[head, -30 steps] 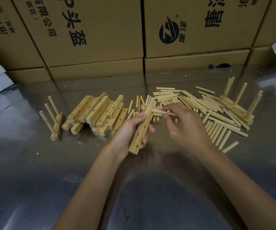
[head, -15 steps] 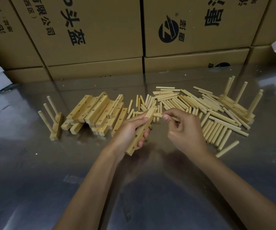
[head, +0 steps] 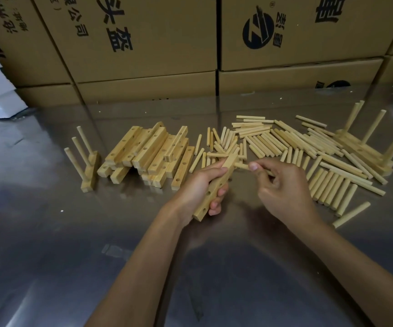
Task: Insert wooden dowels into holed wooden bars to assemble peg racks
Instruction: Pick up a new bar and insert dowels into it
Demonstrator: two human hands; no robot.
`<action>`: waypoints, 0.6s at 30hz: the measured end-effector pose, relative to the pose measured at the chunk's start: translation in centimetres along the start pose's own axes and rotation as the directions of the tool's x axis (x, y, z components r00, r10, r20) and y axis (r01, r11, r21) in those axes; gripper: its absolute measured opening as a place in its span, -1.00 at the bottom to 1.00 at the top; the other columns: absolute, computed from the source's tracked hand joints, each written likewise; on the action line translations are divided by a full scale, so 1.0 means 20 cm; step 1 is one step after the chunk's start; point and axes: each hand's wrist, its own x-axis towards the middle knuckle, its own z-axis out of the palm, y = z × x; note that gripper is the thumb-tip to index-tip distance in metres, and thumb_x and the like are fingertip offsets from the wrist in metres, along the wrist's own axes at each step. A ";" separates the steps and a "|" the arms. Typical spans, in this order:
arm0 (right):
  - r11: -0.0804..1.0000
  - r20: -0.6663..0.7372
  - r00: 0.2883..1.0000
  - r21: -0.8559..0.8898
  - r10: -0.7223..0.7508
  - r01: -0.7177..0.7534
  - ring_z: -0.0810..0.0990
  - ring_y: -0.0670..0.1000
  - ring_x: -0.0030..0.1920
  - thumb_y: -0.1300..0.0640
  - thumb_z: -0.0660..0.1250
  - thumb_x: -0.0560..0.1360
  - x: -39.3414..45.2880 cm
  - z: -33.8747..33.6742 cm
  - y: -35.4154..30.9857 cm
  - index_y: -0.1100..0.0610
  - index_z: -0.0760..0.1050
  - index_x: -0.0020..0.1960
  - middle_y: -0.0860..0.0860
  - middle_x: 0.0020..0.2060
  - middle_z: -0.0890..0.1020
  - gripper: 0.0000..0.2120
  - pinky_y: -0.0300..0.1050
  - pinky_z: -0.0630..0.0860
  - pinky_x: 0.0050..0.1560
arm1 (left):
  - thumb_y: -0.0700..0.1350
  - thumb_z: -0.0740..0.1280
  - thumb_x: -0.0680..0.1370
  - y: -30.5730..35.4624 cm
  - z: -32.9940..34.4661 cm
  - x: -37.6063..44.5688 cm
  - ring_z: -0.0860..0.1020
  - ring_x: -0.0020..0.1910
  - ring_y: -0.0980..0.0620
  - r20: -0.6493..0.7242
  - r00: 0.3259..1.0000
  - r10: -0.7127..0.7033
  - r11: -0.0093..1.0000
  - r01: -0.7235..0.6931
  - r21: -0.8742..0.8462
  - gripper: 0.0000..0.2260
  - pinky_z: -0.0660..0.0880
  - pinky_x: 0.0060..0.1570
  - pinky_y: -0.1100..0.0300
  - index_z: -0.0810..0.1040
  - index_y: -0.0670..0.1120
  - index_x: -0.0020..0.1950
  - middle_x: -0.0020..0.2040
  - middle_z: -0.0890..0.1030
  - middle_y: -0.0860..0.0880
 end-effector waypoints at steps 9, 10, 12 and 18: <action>0.984 0.028 0.995 0.145 0.096 -0.099 0.47 -0.16 -0.40 0.07 0.29 0.60 0.04 0.04 0.00 0.00 0.63 -0.09 -0.08 -0.40 0.59 -0.84 -0.32 0.31 -0.39 | -0.07 0.11 0.70 0.00 -0.04 0.05 0.27 -0.54 0.08 0.008 1.000 0.021 0.999 -0.022 0.027 -0.64 0.25 -0.57 0.25 0.40 0.12 0.49 -0.39 0.36 -0.02; 0.981 0.038 0.994 0.162 0.102 -0.107 0.53 -0.21 -0.30 0.07 0.29 0.60 0.05 0.04 -0.01 -0.01 0.63 -0.07 -0.13 -0.33 0.62 -0.85 -0.38 0.35 -0.33 | -0.07 0.12 0.70 0.00 -0.04 0.06 0.28 -0.54 0.07 -0.014 1.000 0.028 0.999 -0.028 0.041 -0.64 0.26 -0.56 0.24 0.39 0.13 0.50 -0.38 0.37 -0.03; 0.977 0.069 0.992 0.181 0.102 -0.113 0.56 -0.24 -0.21 0.07 0.30 0.60 0.06 0.02 -0.01 -0.02 0.63 -0.04 -0.20 -0.27 0.63 -0.87 -0.40 0.39 -0.26 | -0.06 0.15 0.69 0.01 -0.05 0.07 0.29 -0.53 0.05 -0.040 0.998 0.040 0.999 -0.039 0.036 -0.63 0.27 -0.54 0.21 0.41 0.14 0.49 -0.38 0.39 -0.05; 0.998 0.055 0.998 0.062 -0.004 0.000 0.47 -0.11 -0.38 0.17 0.28 0.61 0.02 0.02 -0.01 0.07 0.59 -0.01 -0.07 -0.35 0.57 -0.89 -0.23 0.32 -0.44 | -0.08 0.14 0.69 -0.01 -0.06 0.05 0.28 -0.55 0.09 0.070 0.997 0.021 0.999 -0.018 -0.045 -0.67 0.23 -0.59 0.26 0.48 0.10 0.42 -0.38 0.36 -0.03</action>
